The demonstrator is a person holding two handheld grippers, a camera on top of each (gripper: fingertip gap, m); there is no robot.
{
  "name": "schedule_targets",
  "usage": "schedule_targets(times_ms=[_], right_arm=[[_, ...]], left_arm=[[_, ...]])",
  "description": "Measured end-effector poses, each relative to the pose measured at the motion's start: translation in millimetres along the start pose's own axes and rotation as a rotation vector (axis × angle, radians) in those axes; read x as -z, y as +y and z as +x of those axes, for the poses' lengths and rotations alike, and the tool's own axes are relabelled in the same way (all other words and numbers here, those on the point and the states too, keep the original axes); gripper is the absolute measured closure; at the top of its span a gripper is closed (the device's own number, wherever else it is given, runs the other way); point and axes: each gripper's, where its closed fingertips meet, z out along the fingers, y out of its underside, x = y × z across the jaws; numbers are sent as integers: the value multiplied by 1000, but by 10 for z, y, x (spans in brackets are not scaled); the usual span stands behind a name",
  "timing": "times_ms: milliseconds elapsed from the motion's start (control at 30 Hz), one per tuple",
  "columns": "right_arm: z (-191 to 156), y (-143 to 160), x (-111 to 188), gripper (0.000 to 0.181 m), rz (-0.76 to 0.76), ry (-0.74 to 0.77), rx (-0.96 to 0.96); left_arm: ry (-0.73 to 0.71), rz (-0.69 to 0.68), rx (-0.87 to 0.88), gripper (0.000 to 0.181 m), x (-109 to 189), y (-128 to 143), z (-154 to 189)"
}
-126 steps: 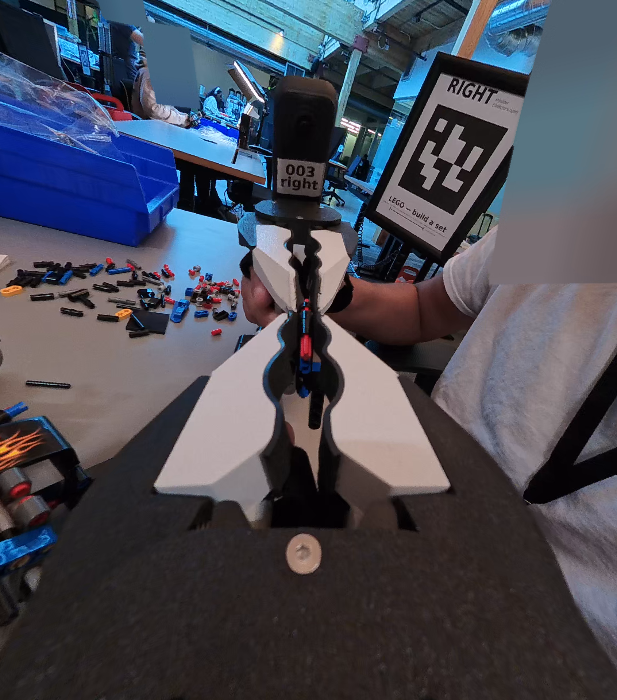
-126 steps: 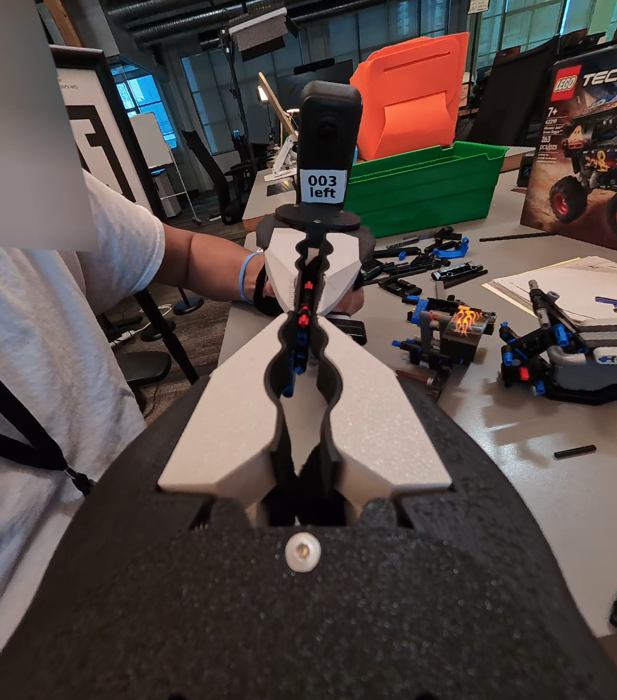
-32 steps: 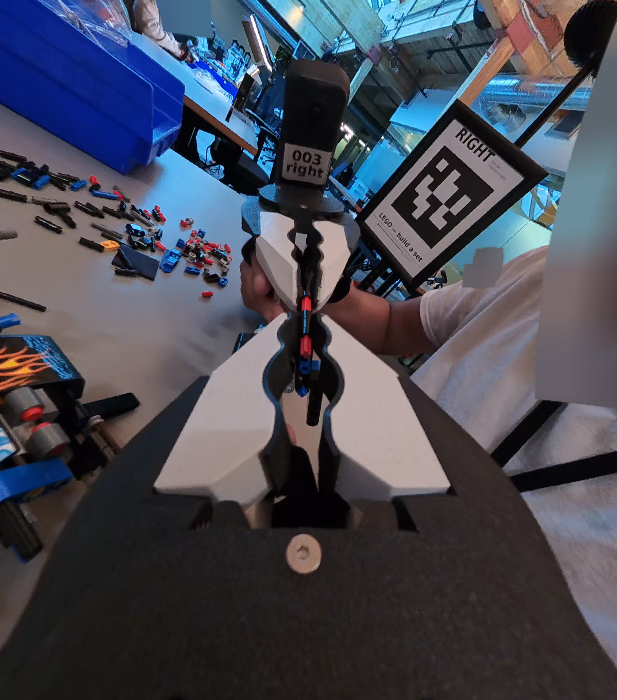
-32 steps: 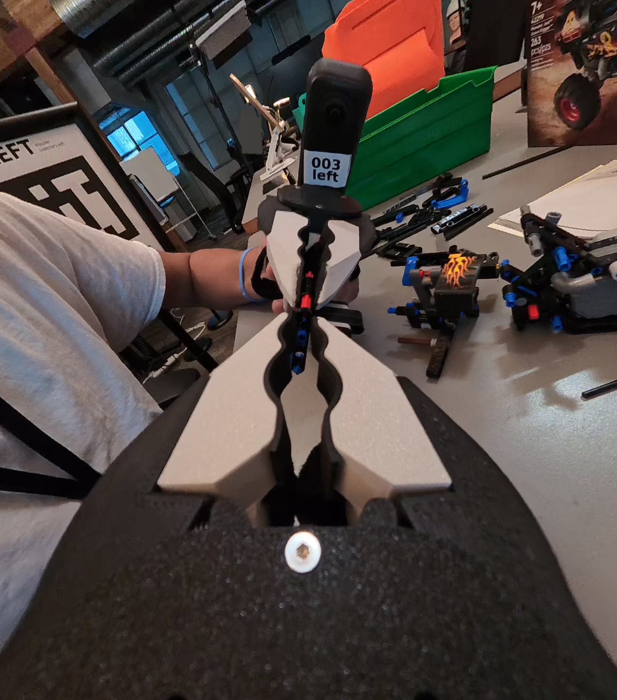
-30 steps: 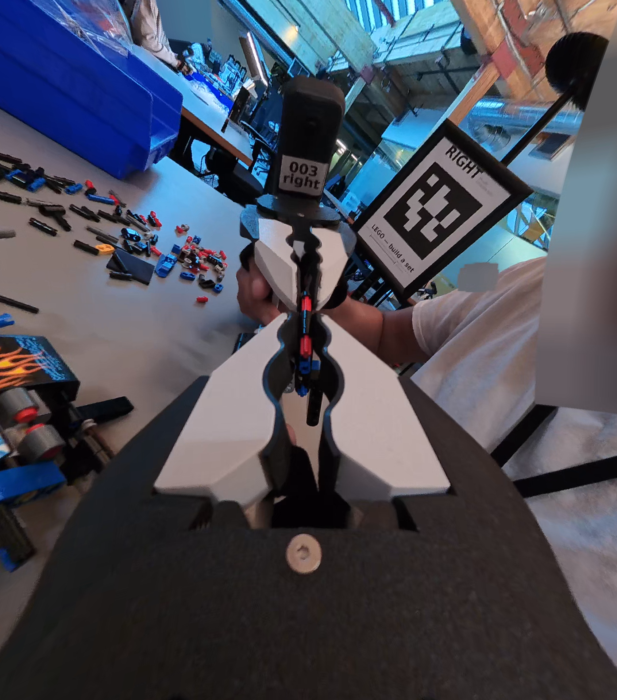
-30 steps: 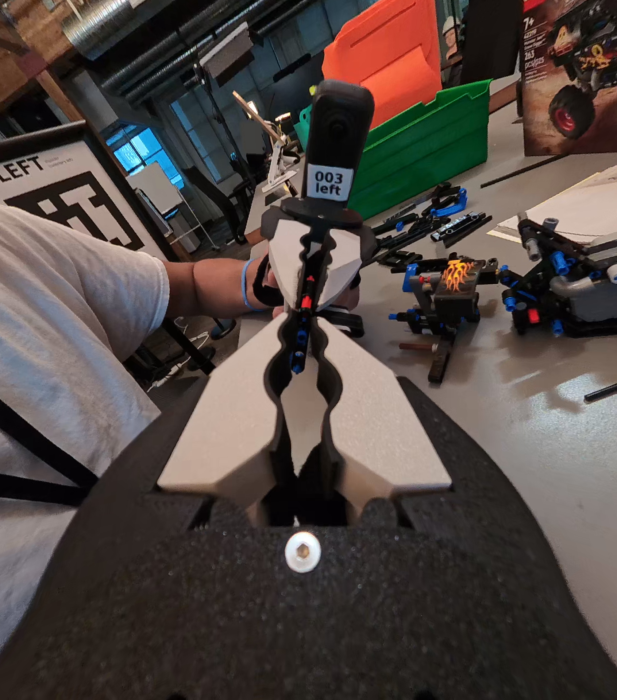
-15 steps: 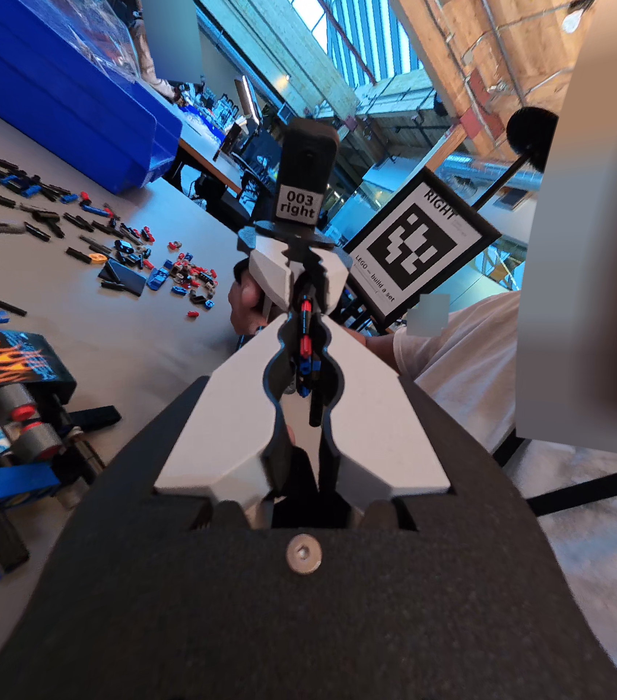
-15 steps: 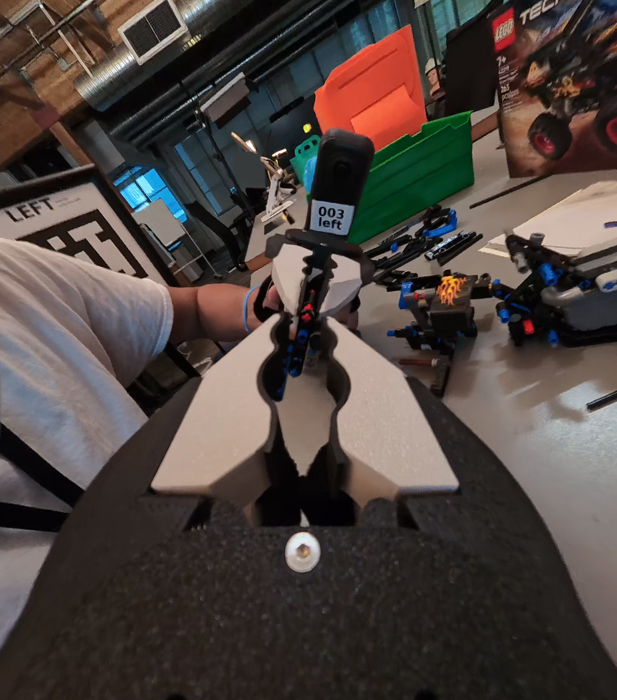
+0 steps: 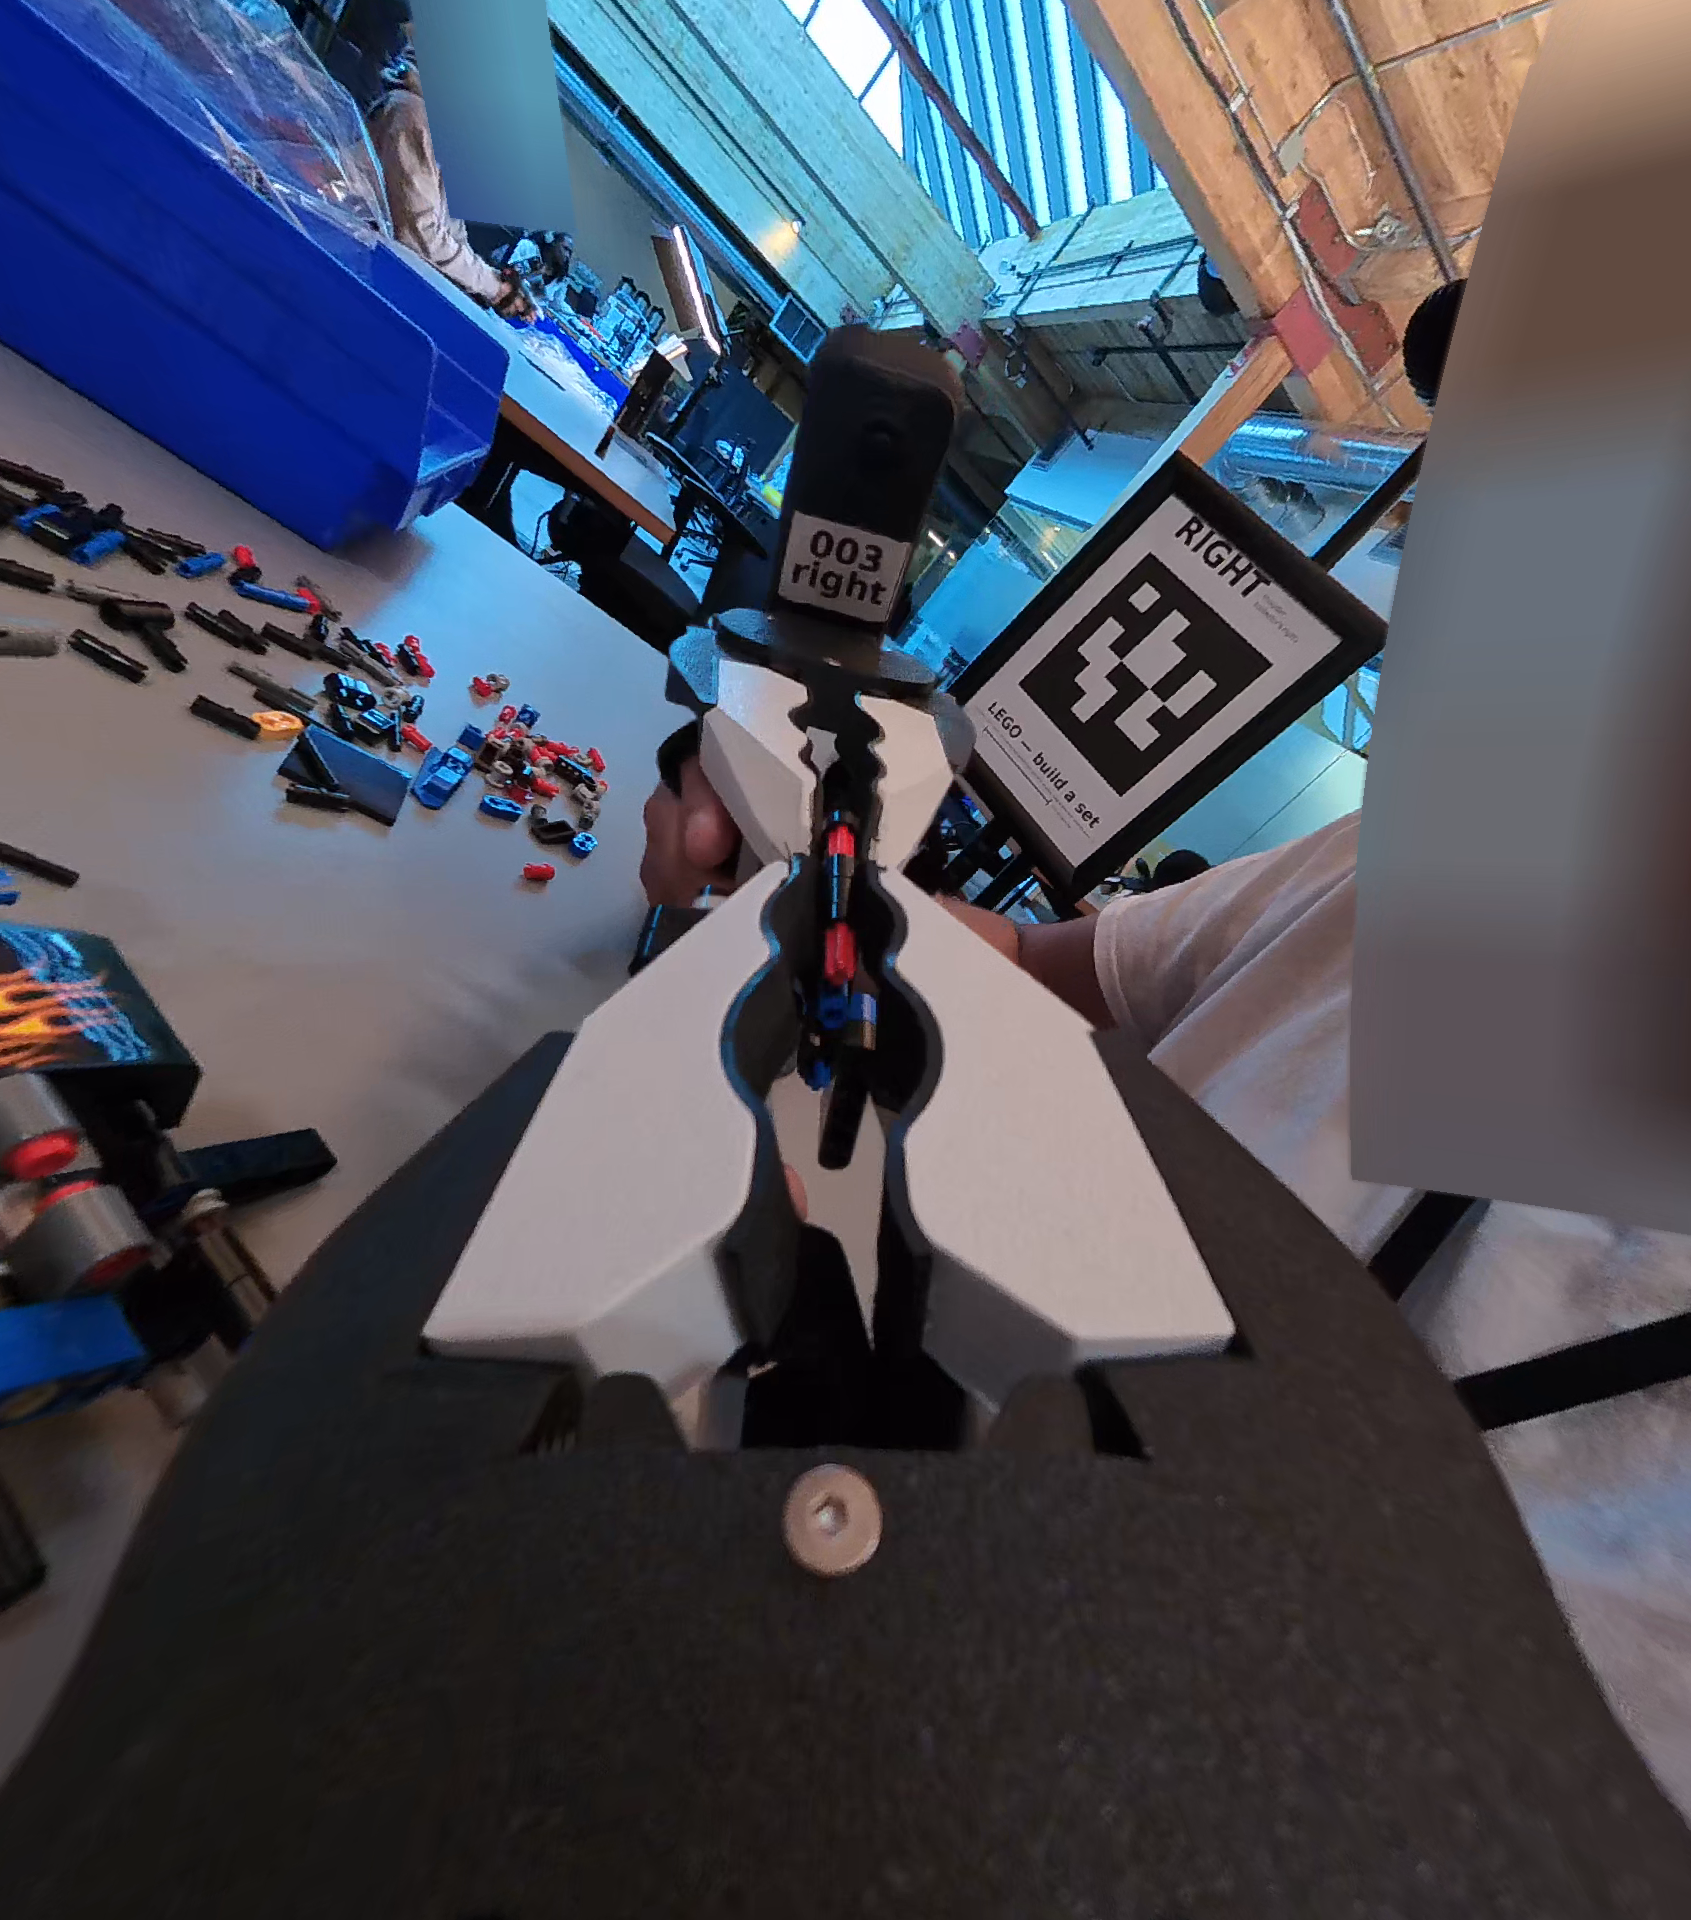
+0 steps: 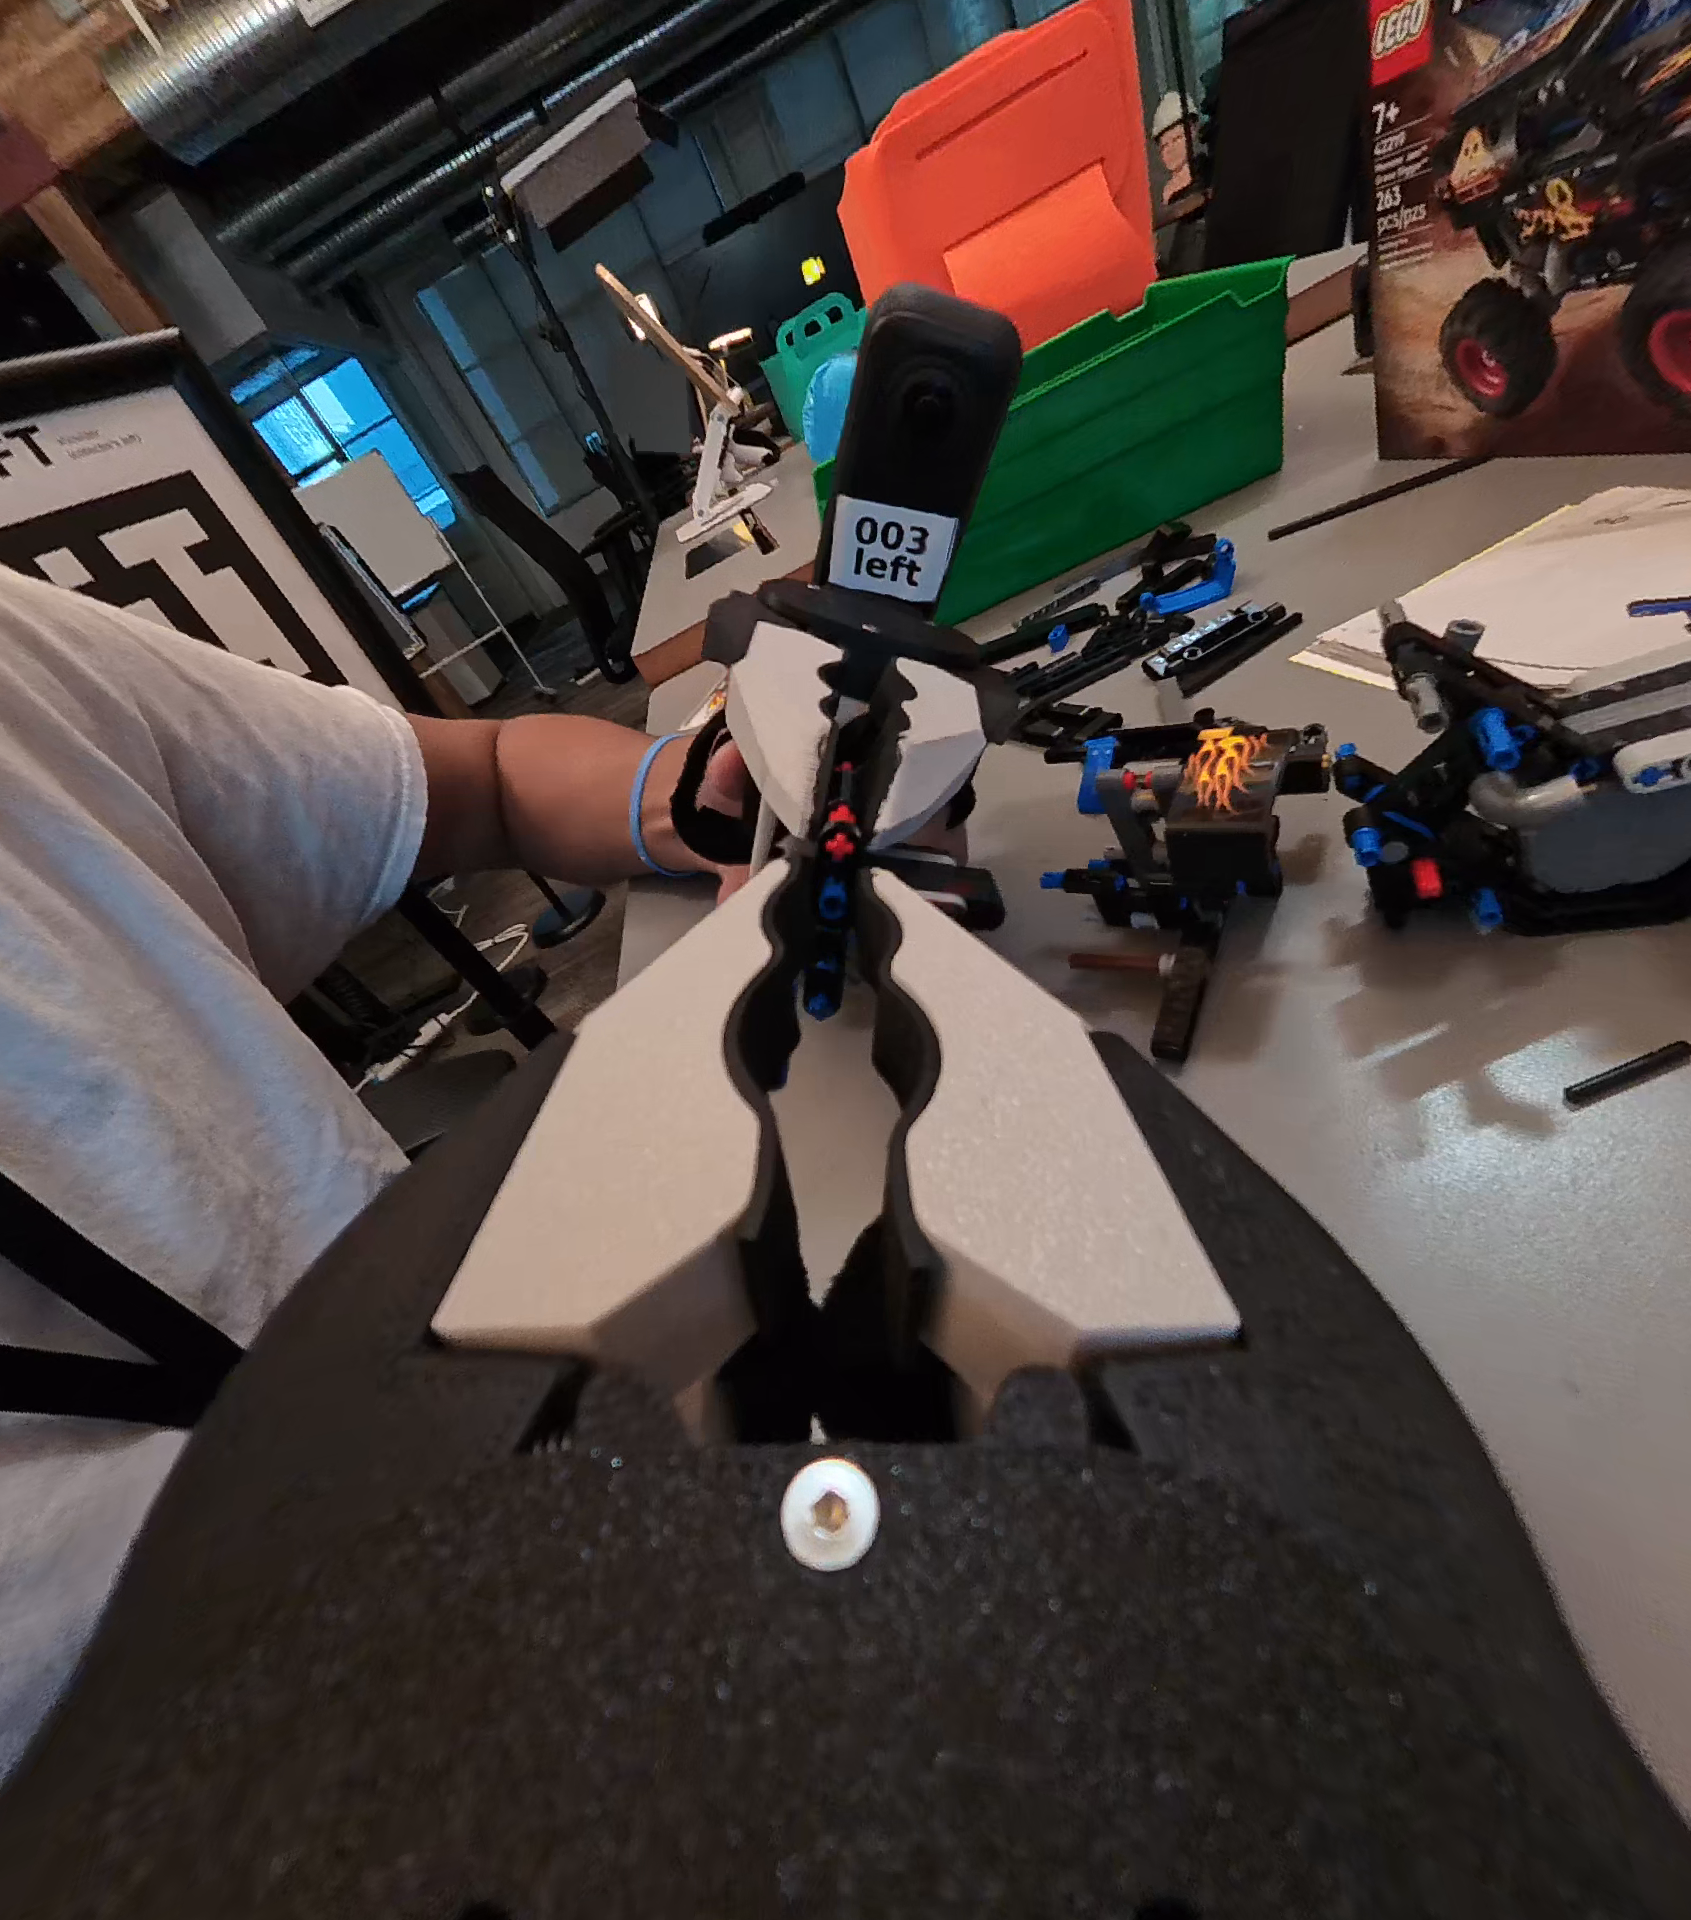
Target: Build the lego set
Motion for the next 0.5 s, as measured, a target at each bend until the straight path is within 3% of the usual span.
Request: schedule_targets(times_ms=[233,500], right_arm=[[-16,-48,32,176,26,-29,-33],[4,-43,10,176,23,9,13]], left_arm=[[-22,-27,-77,176,-23,34,12],[-18,-29,-43,176,0,38,-7]])
